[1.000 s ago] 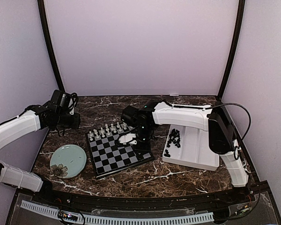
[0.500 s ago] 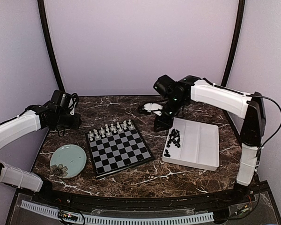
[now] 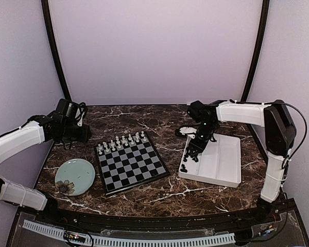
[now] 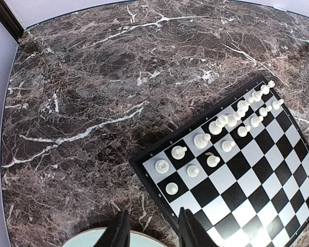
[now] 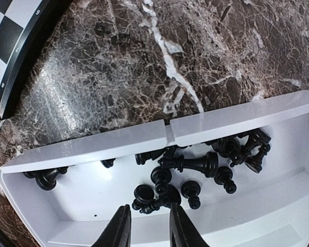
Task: Set up the chess pieces on the board
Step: Pick up the pawn from the storage box.
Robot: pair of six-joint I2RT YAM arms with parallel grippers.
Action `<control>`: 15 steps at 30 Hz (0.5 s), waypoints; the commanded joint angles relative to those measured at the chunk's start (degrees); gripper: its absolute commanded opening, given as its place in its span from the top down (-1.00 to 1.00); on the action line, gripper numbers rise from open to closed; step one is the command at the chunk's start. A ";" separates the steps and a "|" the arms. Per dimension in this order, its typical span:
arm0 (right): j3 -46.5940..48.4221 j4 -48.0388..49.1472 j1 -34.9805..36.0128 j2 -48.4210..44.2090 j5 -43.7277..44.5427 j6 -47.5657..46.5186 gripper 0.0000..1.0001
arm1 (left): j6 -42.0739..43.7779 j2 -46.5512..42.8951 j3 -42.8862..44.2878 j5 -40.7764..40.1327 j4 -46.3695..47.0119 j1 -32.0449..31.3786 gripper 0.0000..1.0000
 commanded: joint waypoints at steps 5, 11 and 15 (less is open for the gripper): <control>-0.56 4.31 -0.40 2.19 0.48 0.82 0.43 | 0.55 0.16 0.57 0.82 0.67 0.31 0.34; -0.40 4.03 -0.40 3.36 0.68 0.65 0.45 | 0.68 0.32 0.62 0.89 0.69 0.38 0.35; -0.58 3.99 -0.40 3.77 0.86 0.58 0.46 | 0.72 0.42 0.65 0.98 0.65 0.38 0.36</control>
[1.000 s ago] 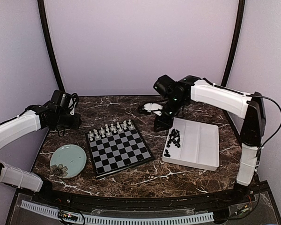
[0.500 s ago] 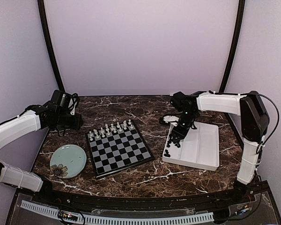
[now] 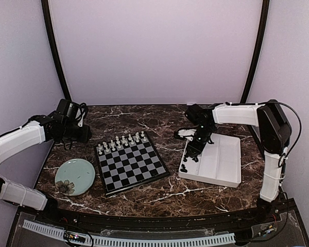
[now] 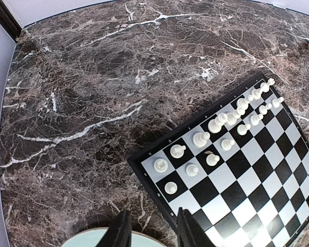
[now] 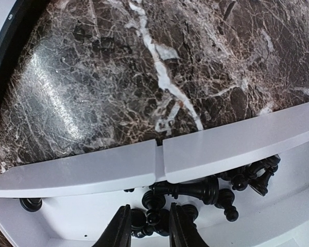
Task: Set up the chess pieces on the board
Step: Pick up the pawn from the storage box.
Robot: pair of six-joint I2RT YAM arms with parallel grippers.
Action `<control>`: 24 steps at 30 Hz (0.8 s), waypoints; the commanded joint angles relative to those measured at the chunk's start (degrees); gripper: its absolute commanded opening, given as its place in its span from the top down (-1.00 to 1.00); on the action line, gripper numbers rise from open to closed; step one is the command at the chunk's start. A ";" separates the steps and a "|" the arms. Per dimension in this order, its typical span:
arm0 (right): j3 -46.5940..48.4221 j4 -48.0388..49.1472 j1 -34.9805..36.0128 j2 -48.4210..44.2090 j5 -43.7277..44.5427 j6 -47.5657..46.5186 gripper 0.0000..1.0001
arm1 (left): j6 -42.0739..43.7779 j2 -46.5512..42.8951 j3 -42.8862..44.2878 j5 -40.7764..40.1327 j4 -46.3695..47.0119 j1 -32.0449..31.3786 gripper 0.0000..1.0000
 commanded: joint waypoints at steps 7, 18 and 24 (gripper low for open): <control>-0.29 0.97 -0.51 1.19 0.60 0.11 0.58 | 0.66 0.05 0.66 0.75 0.65 0.38 0.38; 0.11 -0.75 -0.48 -0.71 0.08 0.05 0.88 | 0.66 0.19 0.66 0.93 0.68 0.38 0.39; 2.15 -2.99 0.06 -4.51 1.17 0.44 0.90 | 0.66 0.23 0.70 0.94 0.60 0.38 0.40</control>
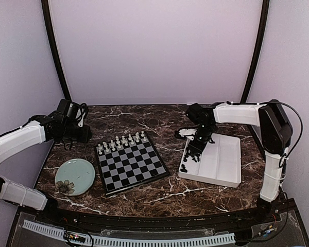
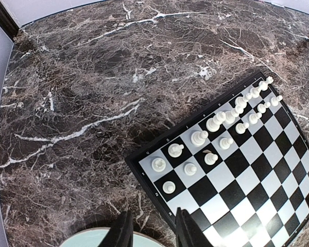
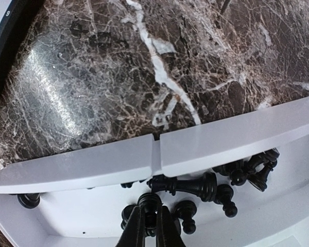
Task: Set up the chess pieces on the board
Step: Pick up the pawn from the storage box, then place the pawn at a7.
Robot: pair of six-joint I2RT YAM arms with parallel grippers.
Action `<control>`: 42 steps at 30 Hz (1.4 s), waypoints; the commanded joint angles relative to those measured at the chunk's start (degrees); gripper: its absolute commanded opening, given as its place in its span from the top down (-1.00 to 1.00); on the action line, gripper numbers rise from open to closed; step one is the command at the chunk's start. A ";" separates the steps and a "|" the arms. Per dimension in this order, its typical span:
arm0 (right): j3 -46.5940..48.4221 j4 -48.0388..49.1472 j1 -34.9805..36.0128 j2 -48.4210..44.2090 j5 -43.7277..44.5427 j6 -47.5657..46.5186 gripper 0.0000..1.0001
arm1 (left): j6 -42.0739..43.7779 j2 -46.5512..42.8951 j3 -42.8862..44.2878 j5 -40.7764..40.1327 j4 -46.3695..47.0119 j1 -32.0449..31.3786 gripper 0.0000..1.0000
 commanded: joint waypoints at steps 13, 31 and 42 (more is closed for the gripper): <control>14.83 -6.71 11.66 -1.27 -0.16 0.10 0.90 | 0.61 0.10 0.75 0.74 0.69 0.36 0.41; 24.76 -7.53 19.68 12.24 -0.65 -0.69 0.89 | 0.70 -0.44 0.65 1.07 0.76 0.36 0.41; 26.17 -6.84 19.93 15.27 -1.87 0.07 0.88 | 0.90 -0.08 0.75 1.22 0.69 0.36 0.42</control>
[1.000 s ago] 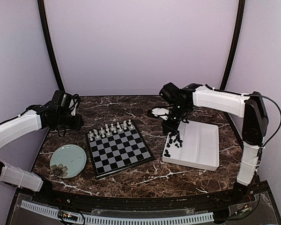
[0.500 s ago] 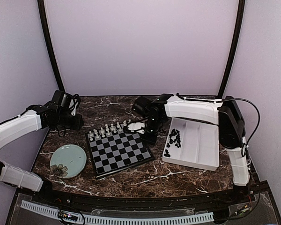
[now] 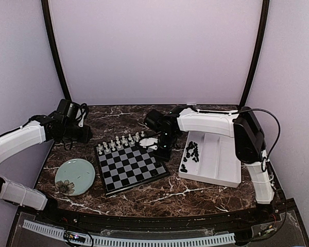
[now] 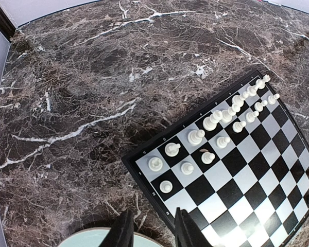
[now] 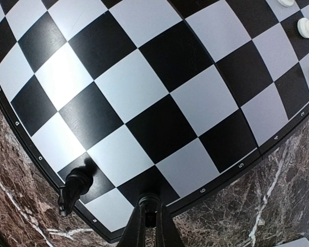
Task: Set up the chess pieces on the board
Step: Place the pawn at a7.
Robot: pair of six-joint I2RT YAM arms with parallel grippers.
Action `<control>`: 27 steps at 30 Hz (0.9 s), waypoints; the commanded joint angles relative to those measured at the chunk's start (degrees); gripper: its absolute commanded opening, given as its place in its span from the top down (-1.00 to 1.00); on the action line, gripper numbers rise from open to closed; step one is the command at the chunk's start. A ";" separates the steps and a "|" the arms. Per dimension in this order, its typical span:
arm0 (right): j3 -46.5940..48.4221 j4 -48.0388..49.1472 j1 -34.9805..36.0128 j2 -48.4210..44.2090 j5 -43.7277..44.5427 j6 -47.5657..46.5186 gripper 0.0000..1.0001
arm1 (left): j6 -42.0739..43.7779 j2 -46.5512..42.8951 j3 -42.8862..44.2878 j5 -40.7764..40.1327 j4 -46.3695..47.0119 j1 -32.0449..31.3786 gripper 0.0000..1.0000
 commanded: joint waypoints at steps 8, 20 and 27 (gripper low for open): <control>2.23 0.47 1.13 1.86 -0.84 0.86 0.85 | 0.79 -0.11 0.77 0.59 0.67 0.37 0.42; 1.97 0.13 1.52 1.98 0.00 0.64 0.84 | 0.74 -0.08 0.75 0.59 0.59 0.41 0.42; 1.31 0.33 1.58 1.49 0.62 0.74 0.68 | 0.72 -0.10 0.75 0.68 0.59 0.45 0.42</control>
